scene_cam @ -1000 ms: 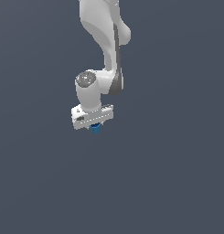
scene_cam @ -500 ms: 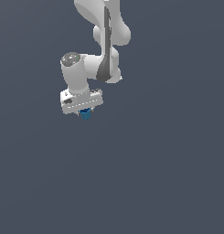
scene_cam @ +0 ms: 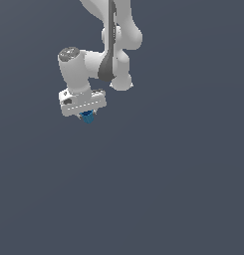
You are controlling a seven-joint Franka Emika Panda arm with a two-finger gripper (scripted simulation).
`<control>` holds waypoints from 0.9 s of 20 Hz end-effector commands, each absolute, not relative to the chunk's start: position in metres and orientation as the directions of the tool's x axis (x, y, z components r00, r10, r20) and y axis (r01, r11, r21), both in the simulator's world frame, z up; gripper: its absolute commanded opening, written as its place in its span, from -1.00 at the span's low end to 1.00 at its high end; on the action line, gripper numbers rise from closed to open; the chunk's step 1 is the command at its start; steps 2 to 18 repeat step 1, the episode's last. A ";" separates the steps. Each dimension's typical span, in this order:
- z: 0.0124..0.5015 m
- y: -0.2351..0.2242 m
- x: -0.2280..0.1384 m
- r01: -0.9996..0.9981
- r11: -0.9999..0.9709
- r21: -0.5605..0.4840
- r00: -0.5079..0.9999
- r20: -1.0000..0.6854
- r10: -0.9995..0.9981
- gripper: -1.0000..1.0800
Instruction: Pick up the object and move it to a goal position.
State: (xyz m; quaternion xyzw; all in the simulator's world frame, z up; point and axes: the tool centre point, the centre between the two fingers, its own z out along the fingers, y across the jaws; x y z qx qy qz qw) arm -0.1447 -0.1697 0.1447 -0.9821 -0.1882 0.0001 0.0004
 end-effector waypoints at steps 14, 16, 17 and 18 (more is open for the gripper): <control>0.146 -0.172 -0.146 0.371 -0.929 0.000 0.929 0.001 0.371 -1.00; 0.146 -0.172 -0.146 0.371 -0.929 0.000 0.929 0.001 0.371 -1.00; 0.146 -0.172 -0.146 0.371 -0.929 0.000 0.929 0.001 0.371 -1.00; 0.146 -0.172 -0.146 0.371 -0.929 0.000 0.929 0.001 0.371 -1.00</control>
